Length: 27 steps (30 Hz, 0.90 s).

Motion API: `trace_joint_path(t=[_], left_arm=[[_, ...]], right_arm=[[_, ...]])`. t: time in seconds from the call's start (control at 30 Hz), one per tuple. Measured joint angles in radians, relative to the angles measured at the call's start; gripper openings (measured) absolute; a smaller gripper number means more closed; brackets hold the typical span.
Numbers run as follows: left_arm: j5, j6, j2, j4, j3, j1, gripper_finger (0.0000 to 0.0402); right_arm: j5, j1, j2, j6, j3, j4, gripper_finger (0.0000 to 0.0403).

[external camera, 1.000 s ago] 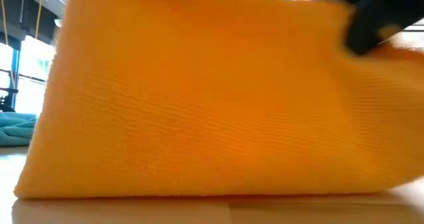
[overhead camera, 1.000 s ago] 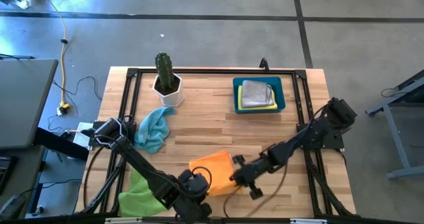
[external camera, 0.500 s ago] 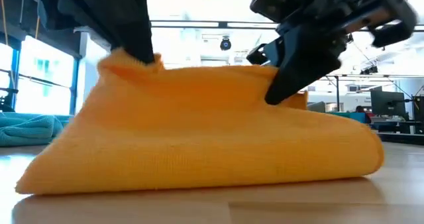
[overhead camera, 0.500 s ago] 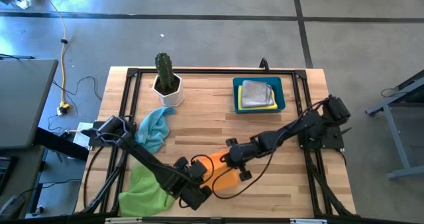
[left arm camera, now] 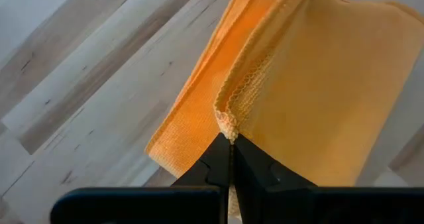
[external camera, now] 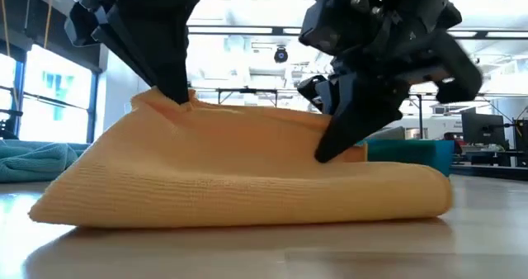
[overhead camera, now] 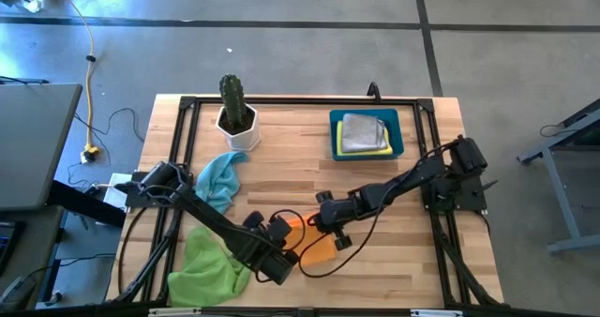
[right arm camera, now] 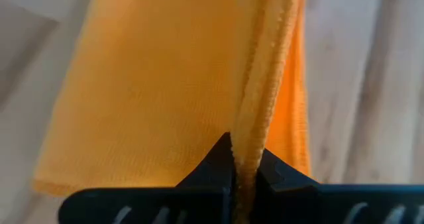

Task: Fold microfiber towels
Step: Fold the orange microfiber cloth

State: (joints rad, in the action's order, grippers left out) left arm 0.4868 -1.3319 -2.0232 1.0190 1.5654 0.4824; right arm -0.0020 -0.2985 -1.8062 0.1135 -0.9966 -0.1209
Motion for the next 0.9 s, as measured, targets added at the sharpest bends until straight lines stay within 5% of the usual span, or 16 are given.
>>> trace_joint_path(t=[0.33, 0.57, 0.9], left_arm=[[-0.050, 0.052, -0.030, 0.036, -0.001, -0.020, 0.0011], [-0.048, 0.085, -0.063, 0.044, -0.001, -0.050, 0.0088], [-0.095, 0.026, -0.059, 0.272, 0.008, -0.074, 0.0162]], right_arm=[[0.089, 0.000, -0.002, 0.045, 0.001, -0.008, 0.0087], [0.090, -0.003, -0.002, 0.008, 0.001, -0.014, 0.0148], [0.186, -0.003, 0.054, -0.046, 0.001, -0.100, 0.0158]])
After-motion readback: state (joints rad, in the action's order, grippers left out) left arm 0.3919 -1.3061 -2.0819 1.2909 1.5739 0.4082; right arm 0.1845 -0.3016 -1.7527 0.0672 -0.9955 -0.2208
